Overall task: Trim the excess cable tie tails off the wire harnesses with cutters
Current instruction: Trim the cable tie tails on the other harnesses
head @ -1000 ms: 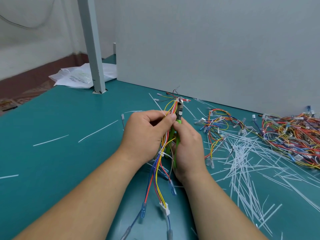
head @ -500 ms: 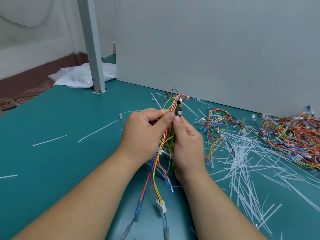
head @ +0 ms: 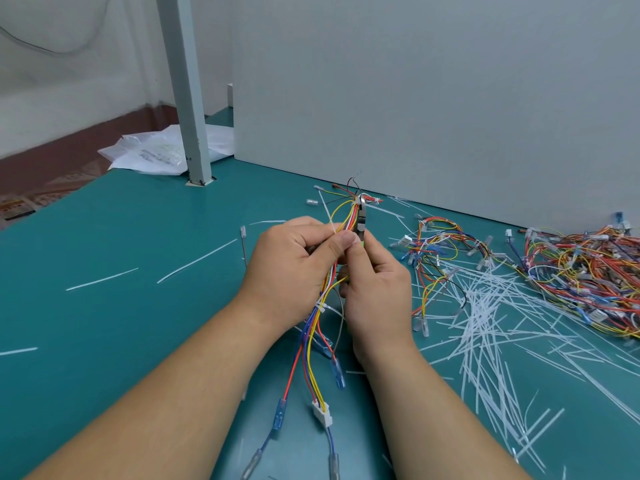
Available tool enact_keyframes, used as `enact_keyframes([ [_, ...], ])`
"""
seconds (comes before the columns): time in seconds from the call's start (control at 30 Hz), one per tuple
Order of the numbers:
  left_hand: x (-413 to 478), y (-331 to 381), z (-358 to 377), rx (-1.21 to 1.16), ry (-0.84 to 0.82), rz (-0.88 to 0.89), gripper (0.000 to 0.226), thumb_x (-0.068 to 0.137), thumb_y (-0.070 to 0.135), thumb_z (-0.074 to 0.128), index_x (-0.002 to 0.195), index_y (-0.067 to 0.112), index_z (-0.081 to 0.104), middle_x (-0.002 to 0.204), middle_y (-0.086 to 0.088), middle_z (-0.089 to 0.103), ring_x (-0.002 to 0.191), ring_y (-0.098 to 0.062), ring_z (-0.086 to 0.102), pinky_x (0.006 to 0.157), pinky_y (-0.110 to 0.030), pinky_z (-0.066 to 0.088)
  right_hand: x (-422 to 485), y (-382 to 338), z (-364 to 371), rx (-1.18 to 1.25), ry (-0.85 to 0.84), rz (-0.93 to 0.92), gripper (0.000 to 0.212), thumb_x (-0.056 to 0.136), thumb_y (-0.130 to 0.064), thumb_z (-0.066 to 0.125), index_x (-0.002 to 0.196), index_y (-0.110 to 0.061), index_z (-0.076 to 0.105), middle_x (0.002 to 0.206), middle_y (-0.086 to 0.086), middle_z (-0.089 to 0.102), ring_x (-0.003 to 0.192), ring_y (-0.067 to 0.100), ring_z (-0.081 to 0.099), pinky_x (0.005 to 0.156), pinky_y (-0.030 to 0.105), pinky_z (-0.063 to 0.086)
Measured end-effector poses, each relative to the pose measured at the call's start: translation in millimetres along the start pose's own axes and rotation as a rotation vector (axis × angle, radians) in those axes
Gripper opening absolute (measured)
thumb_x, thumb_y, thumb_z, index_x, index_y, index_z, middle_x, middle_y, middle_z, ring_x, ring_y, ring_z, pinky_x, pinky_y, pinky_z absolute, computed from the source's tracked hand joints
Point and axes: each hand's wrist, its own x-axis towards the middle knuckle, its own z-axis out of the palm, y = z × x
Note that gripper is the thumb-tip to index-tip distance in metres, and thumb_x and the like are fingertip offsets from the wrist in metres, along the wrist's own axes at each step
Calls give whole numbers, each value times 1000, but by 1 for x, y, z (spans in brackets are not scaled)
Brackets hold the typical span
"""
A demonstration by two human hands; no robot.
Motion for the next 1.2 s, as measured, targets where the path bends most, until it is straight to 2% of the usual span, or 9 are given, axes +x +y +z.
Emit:
enact_keyframes([
  [0.2,-1,-1,-1,2,-22,-8,19,98,23,67,86,18,81,76,-8,65,74,-13,61,70,-25,48,1,1,-1,-56,-3,4,33,96,-41,58,111,-20,78,63,-22,56,61,0,44,64,23,38],
  [0.3,0,-3,-1,20,-15,-10,23,97,29,67,88,14,81,78,-12,66,75,-17,62,72,-34,49,2,-3,-2,-43,-39,22,22,93,-43,58,88,-31,76,60,-19,49,59,6,38,60,28,33],
  [0.4,1,-6,-1,38,19,0,28,95,35,65,87,13,80,74,-15,61,70,-20,57,68,-38,47,4,-9,-1,18,-14,55,27,93,-40,59,72,-23,65,63,-3,40,59,19,31,52,33,27],
  [0.53,1,-9,1,62,53,-13,28,92,38,64,86,15,79,75,-11,61,70,-18,58,68,-38,46,4,-11,0,210,130,211,29,104,-30,60,85,-9,68,65,-3,48,54,13,38,45,26,32],
  [0.63,0,-9,1,29,66,-29,16,88,38,68,93,29,81,78,0,64,71,-14,60,66,-31,48,3,-13,0,356,159,301,24,106,-33,57,95,-17,71,68,-2,53,53,13,47,47,27,40],
  [0.77,-1,-10,3,43,27,-19,13,87,30,76,95,38,80,82,9,66,68,-4,58,64,-18,43,5,-16,0,504,186,319,24,103,-25,63,82,-16,56,64,-1,51,54,15,53,56,30,53],
  [0.87,-3,-10,3,113,-22,13,14,89,25,78,95,37,81,78,11,63,73,-2,58,65,-12,38,6,-16,-2,495,201,279,25,104,-23,63,81,-15,58,61,-2,55,55,14,58,56,28,53],
  [0.97,-4,-8,3,169,-69,38,11,89,27,78,93,36,82,79,11,62,79,-5,60,69,-17,43,6,-15,-3,490,214,243,27,104,-20,61,77,-16,60,61,-3,57,57,15,59,58,30,55],
  [1.2,-4,-10,2,232,-70,56,9,89,31,78,95,36,81,79,10,62,75,-3,57,66,-17,41,8,-9,-1,449,223,238,26,107,-16,55,80,-13,56,63,-2,53,58,17,53,60,33,50],
])
